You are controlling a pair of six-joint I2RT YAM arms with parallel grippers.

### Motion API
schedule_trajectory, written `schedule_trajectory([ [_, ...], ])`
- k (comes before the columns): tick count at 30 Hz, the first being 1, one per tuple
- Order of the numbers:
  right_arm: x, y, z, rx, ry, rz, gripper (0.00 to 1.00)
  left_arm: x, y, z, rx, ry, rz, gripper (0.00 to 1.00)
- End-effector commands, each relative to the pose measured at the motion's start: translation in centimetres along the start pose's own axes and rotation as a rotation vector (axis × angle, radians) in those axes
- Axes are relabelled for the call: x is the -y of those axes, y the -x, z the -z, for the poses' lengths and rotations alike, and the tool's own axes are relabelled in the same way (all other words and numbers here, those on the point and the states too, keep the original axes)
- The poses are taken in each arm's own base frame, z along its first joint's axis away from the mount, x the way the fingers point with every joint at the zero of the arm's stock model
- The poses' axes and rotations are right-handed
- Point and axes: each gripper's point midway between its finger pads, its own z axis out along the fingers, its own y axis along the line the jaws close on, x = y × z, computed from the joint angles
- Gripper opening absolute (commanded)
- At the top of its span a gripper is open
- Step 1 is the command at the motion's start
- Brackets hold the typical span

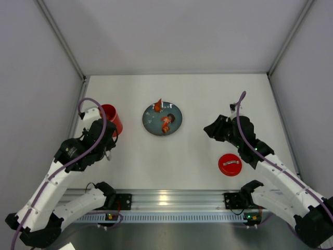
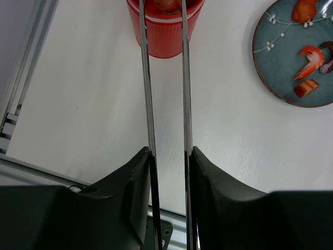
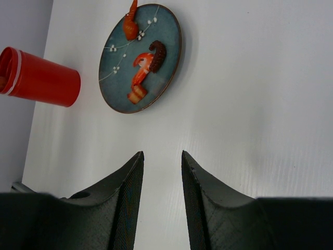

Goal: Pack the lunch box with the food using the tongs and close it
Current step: Place the fake food in the packing box, then pick up the fake food from the plate.

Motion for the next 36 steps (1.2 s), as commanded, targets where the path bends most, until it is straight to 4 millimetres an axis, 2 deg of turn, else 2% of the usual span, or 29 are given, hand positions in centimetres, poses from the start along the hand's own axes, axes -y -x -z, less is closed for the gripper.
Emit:
schedule_trajectory([
  [1,-1.6,1.1,0.0,0.04,0.053,0.007,0.35,0.2,1.0,-0.1,0.043,-0.001,0.033,0.4],
  [9,-1.7,1.5,0.0,0.047,0.051,0.011,0.35,0.9,1.5,-0.3,0.049,-0.008,0.019,0.52],
  [14,-1.6,1.5,0.1,0.047,0.049,0.012,0.35,1.5,2.1,-0.4,0.058,-0.018,0.009,0.52],
  [18,-1.7,1.6,0.1,0.048,0.048,0.012,0.35,3.0,3.7,-0.3,0.073,-0.041,-0.029,0.52],
  [22,-1.8,1.6,0.3,0.049,0.05,0.013,0.35,5.6,6.9,0.7,0.109,-0.111,-0.045,0.52],
  [25,-1.6,1.8,0.5,0.057,0.041,0.013,0.35,8.5,7.6,0.2,0.083,-0.182,-0.088,0.51],
  [28,-1.5,1.8,0.8,0.063,0.036,0.016,0.35,12.5,7.0,-0.3,0.02,-0.313,-0.135,0.49],
  [32,-1.3,1.8,1.1,0.062,0.029,0.02,0.35,16.5,4.5,-2.5,-0.088,-0.41,-0.181,0.48],
  [36,-0.8,2.1,1.3,0.079,0.001,0.027,0.35,18.4,3.2,-4.7,-0.115,-0.423,-0.19,0.48],
])
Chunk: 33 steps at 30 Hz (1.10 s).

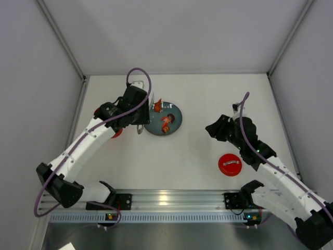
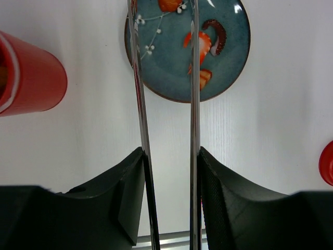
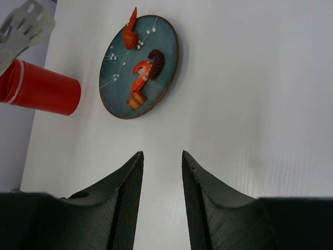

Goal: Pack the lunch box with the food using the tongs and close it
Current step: Pick up the fake food from the plate.

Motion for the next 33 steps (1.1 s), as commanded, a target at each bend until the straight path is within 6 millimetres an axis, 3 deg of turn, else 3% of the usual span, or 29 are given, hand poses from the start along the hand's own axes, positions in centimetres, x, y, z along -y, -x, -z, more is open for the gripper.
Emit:
schedule_trajectory([
  [1,-0.8,1.4,0.8,0.045,0.01,0.024,0.36,2.7,1.2,-1.6,0.036,-0.106,-0.003,0.48],
  [6,-0.6,1.5,1.2,0.046,-0.005,0.036,0.36,3.9,0.9,-4.9,0.0,-0.095,-0.013,0.48],
  [14,0.2,1.4,1.7,0.053,-0.033,0.05,0.37,3.5,-0.8,-9.2,-0.062,-0.005,-0.022,0.48],
  [25,0.5,1.1,1.5,0.047,-0.039,0.056,0.39,3.1,-3.4,-13.0,-0.124,0.04,-0.033,0.49],
  [33,0.8,0.9,1.4,0.041,-0.049,0.068,0.39,2.4,-4.0,-14.5,-0.13,0.088,-0.028,0.49],
])
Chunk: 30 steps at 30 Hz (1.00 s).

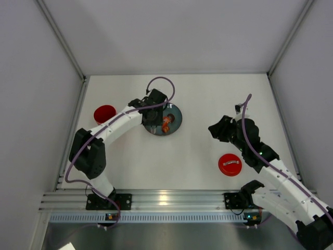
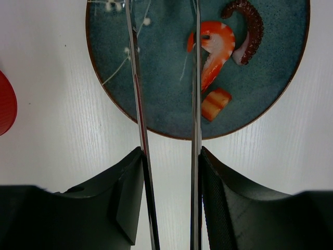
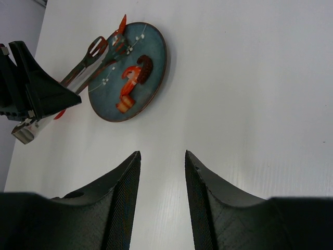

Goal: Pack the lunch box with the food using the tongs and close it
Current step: Pick up the fake food from the plate.

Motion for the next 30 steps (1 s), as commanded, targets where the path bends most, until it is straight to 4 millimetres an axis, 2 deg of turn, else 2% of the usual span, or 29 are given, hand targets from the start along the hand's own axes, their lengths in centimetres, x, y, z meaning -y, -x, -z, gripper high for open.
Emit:
schedule_trajectory([
  [1,-0.1,0.3,0.4,0.004,-0.007,0.027,0.4,0.0,1.5,-0.6,0.06,0.006,0.031,0.49],
  [10,-0.1,0.2,0.3,0.001,-0.009,0.034,0.4,0.4,1.2,-1.5,0.042,-0.004,0.028,0.48],
  [19,-0.3,0.4,0.2,-0.002,-0.005,0.041,0.4,0.5,1.0,-1.7,0.028,-0.005,0.02,0.38],
  [26,-0.5,0.6,0.2,-0.001,-0.003,0.042,0.39,0.4,1.5,-0.4,0.049,-0.02,0.018,0.31],
  [30,-0.6,0.8,0.1,0.0,0.0,0.043,0.39,0.3,2.1,1.1,0.072,-0.034,0.019,0.31],
])
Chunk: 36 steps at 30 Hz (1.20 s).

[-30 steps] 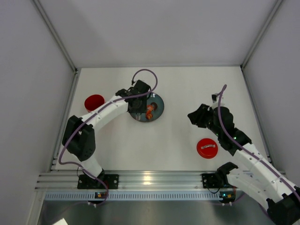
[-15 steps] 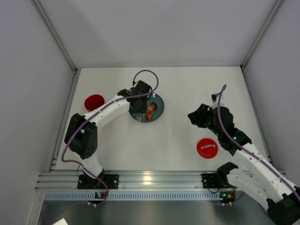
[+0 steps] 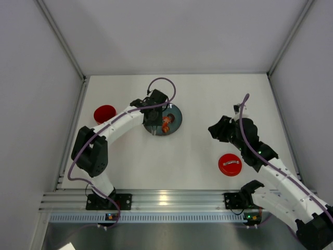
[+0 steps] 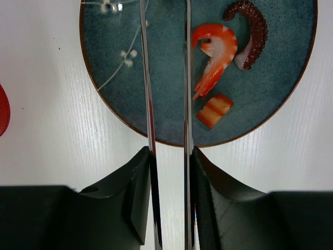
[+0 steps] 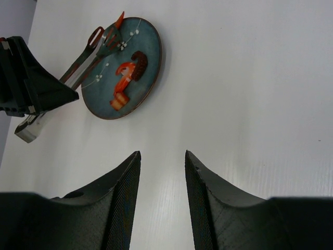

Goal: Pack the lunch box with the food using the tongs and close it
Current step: Pick up the fake food from the plate, then place the fake food in the packing box.

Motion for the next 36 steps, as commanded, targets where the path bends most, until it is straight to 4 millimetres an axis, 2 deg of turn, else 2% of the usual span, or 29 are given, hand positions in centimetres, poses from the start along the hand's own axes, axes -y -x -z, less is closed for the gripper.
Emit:
schedule_trajectory([
  [1,-0.9,1.1,0.4,0.01,0.011,0.022,0.39,0.0,2.3,2.9,0.086,-0.041,0.017,0.31],
  [12,-1.1,1.0,0.1,0.004,0.018,0.018,0.39,-1.1,2.5,6.7,0.132,-0.067,0.029,0.3],
  [14,-1.1,0.9,0.0,0.003,0.019,0.016,0.39,-1.5,2.1,7.1,0.131,-0.069,0.032,0.3],
  [20,-1.1,0.7,-0.3,-0.003,0.022,0.013,0.39,-3.2,2.0,11.3,0.2,-0.085,0.065,0.31],
  [23,-1.1,0.6,-0.5,-0.006,0.024,0.01,0.39,-4.4,1.9,13.9,0.238,-0.091,0.085,0.32],
  [29,-1.3,0.3,-1.1,-0.018,0.033,0.004,0.39,-7.6,0.5,17.3,0.288,-0.046,0.136,0.33],
  [36,-1.7,0.0,-1.8,-0.034,0.048,-0.003,0.38,-11.7,-2.3,19.4,0.309,0.052,0.208,0.34],
])
